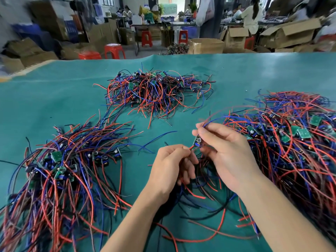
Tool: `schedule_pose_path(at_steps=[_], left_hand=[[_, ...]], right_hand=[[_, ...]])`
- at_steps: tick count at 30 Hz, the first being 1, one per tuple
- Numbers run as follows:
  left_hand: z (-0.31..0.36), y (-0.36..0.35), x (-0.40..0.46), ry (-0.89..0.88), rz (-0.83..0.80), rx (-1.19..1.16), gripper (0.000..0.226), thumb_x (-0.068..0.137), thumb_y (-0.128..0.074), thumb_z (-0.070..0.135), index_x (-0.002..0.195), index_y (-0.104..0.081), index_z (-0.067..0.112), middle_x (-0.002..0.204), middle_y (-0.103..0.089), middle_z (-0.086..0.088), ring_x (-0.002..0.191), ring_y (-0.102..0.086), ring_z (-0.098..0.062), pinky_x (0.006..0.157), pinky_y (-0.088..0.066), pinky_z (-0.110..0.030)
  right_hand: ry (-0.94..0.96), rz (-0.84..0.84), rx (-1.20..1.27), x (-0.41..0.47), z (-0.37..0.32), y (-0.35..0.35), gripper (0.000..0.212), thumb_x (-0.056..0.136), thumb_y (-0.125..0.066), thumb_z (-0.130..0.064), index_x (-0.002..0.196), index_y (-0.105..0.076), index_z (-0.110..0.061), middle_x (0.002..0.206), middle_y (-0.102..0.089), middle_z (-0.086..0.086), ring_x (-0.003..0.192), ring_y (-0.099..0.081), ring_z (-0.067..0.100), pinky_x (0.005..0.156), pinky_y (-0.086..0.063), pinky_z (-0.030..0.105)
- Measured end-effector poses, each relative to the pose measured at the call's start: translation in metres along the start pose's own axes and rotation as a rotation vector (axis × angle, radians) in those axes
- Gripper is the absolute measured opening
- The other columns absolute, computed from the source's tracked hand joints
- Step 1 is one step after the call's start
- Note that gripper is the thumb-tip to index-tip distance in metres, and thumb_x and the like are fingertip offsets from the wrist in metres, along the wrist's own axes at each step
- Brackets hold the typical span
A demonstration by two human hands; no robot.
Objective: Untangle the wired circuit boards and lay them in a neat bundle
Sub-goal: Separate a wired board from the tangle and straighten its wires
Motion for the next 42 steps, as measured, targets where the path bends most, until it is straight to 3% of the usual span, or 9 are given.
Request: schedule_pose_path(at_steps=[6,11,16,20,26,31,33,38,42], left_hand=[[0.005,-0.003,-0.003,-0.066,-0.03,0.018,0.024,0.095,-0.055,0.018,0.076,-0.069,0.019,0.063,-0.066,-0.01,0.048,-0.051,-0.014,0.045,-0.037,-0.018],[0.001,0.003,-0.001,-0.074,0.029,0.083,0.027,0.1,-0.058,0.017,0.076,-0.066,0.007,0.054,-0.048,0.002,0.043,-0.035,-0.007,0.042,-0.029,-0.016],[0.001,0.001,0.0,-0.098,0.012,0.153,0.027,0.1,-0.058,0.015,0.077,-0.069,0.007,0.051,-0.042,0.006,0.042,-0.031,-0.005,0.042,-0.026,-0.014],[0.002,0.001,0.0,-0.121,-0.001,0.181,0.026,0.099,-0.058,0.014,0.076,-0.07,0.009,0.049,-0.041,0.008,0.041,-0.032,-0.002,0.043,-0.026,-0.012],[0.001,-0.004,-0.001,-0.123,-0.044,0.179,0.025,0.099,-0.059,0.015,0.078,-0.072,0.011,0.051,-0.044,0.005,0.044,-0.033,-0.003,0.044,-0.026,-0.013],[-0.001,-0.002,-0.001,-0.102,0.001,0.159,0.026,0.101,-0.057,0.015,0.078,-0.07,0.011,0.051,-0.047,0.004,0.044,-0.036,-0.004,0.045,-0.03,-0.013],[-0.003,0.002,0.0,-0.088,0.051,0.12,0.027,0.102,-0.054,0.014,0.079,-0.068,0.012,0.052,-0.05,0.004,0.045,-0.039,-0.005,0.045,-0.032,-0.014],[-0.003,0.007,0.002,-0.1,0.136,0.098,0.025,0.104,-0.05,0.015,0.085,-0.066,0.009,0.055,-0.056,0.004,0.047,-0.044,-0.007,0.044,-0.034,-0.016],[0.0,0.007,0.002,-0.12,0.116,0.075,0.027,0.102,-0.052,0.013,0.079,-0.065,0.016,0.059,-0.061,0.0,0.049,-0.048,-0.009,0.045,-0.037,-0.017]], right_hand=[[0.03,0.094,-0.118,0.003,-0.001,0.009,0.007,0.081,-0.08,-0.006,0.081,-0.074,-0.01,0.078,-0.071,0.011,0.063,-0.061,0.018,0.051,-0.045,0.021],[0.114,0.108,-0.317,0.004,-0.003,0.012,0.016,0.086,-0.078,-0.003,0.076,-0.071,-0.012,0.071,-0.072,0.006,0.057,-0.063,0.012,0.049,-0.048,0.021],[0.405,0.355,-0.606,0.002,-0.028,0.032,0.012,0.081,-0.079,-0.022,0.073,-0.072,-0.028,0.069,-0.074,-0.01,0.062,-0.07,0.009,0.069,-0.061,0.046],[0.523,0.485,-0.622,-0.004,-0.053,0.047,0.013,0.08,-0.076,-0.029,0.072,-0.072,-0.039,0.07,-0.074,-0.012,0.061,-0.071,0.014,0.069,-0.06,0.053],[0.496,0.485,-0.208,-0.002,-0.068,0.069,0.023,0.087,-0.075,-0.003,0.073,-0.071,-0.021,0.06,-0.069,-0.007,0.053,-0.059,0.007,0.052,-0.049,0.021],[0.423,0.598,0.24,-0.001,-0.063,0.08,0.016,0.091,-0.068,0.007,0.082,-0.068,-0.006,0.065,-0.071,0.0,0.069,-0.07,0.016,0.074,-0.057,0.024],[0.475,0.627,0.25,-0.001,-0.064,0.081,0.015,0.092,-0.065,0.009,0.087,-0.066,-0.005,0.07,-0.071,0.0,0.074,-0.072,0.016,0.08,-0.059,0.027],[0.238,0.3,-0.356,0.006,-0.027,0.032,0.012,0.092,-0.069,-0.011,0.08,-0.071,-0.011,0.07,-0.072,0.01,0.058,-0.069,0.016,0.053,-0.055,0.029],[0.18,-0.033,-0.681,-0.002,-0.003,-0.004,0.031,0.085,-0.068,-0.048,0.078,-0.075,-0.018,0.07,-0.073,-0.004,0.067,-0.069,0.016,0.072,-0.059,0.049]])
Point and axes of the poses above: each hand's wrist, its own x-axis towards the middle knuckle, its own y-axis out of the back of the hand, z = x × y, the point moved 6 cm from there along x, towards the middle knuckle
